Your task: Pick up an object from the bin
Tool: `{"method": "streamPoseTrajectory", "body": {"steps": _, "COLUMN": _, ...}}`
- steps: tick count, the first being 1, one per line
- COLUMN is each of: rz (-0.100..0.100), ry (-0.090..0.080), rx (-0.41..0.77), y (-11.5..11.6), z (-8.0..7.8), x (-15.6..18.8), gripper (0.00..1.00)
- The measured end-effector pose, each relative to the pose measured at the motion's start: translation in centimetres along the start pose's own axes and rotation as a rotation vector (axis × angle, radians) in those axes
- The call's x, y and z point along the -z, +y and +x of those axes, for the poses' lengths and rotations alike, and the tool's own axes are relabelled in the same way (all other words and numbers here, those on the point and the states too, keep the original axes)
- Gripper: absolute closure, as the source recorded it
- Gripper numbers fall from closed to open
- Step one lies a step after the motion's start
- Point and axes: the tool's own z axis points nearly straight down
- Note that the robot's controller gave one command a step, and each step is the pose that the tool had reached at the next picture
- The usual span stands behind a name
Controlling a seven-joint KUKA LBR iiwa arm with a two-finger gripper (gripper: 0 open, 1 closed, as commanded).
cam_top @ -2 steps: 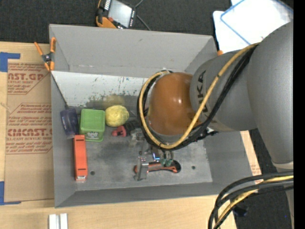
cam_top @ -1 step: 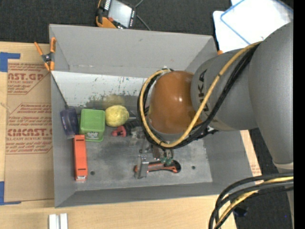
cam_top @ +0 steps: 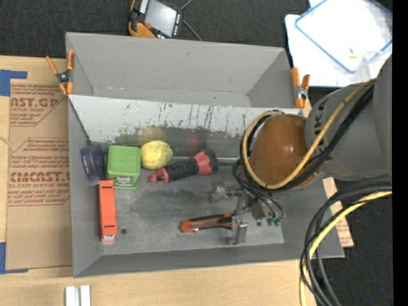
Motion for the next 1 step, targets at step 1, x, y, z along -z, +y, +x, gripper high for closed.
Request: {"method": "streamPoseTrajectory", "body": {"steps": 1, "rz": -0.004, "ry": -0.008, "rx": 0.013, "y": 3.45, "z": 0.6, "x": 6.28, "gripper": 0.0}}
